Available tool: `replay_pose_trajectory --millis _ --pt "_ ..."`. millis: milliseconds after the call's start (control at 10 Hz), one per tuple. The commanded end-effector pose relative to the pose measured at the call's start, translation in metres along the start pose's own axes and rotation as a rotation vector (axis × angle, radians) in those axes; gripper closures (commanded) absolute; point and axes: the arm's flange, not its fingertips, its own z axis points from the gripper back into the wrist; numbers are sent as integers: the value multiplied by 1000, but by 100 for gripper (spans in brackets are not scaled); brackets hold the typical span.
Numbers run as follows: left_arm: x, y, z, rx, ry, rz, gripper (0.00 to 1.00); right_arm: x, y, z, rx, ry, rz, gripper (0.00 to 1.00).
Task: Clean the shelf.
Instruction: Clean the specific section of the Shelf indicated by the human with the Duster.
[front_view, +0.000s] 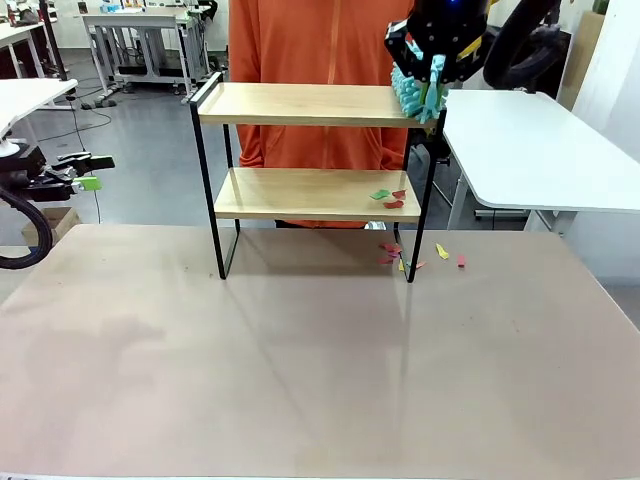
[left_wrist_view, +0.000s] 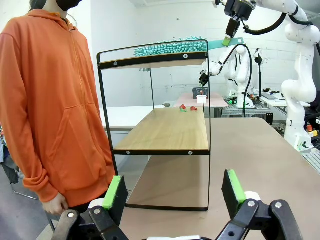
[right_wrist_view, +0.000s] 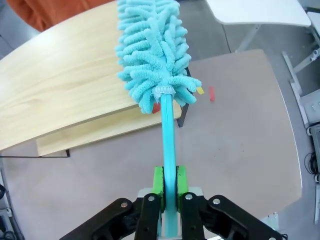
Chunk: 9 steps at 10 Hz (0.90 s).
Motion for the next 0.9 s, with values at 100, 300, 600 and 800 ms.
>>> replay_pose_trajectory --millis 100,300,600,800 --pt "4 -3 -1 -3 1 -2 0 0 0 0 0 0 0 87" --pt "4 -3 -1 -3 1 -2 0 -6 -6 14 193 -41 88 87" --pt "4 -3 -1 -3 1 -2 0 -15 -11 25 470 48 330 87" --pt "4 -3 -1 -3 1 -2 0 -24 -18 36 662 54 554 87"
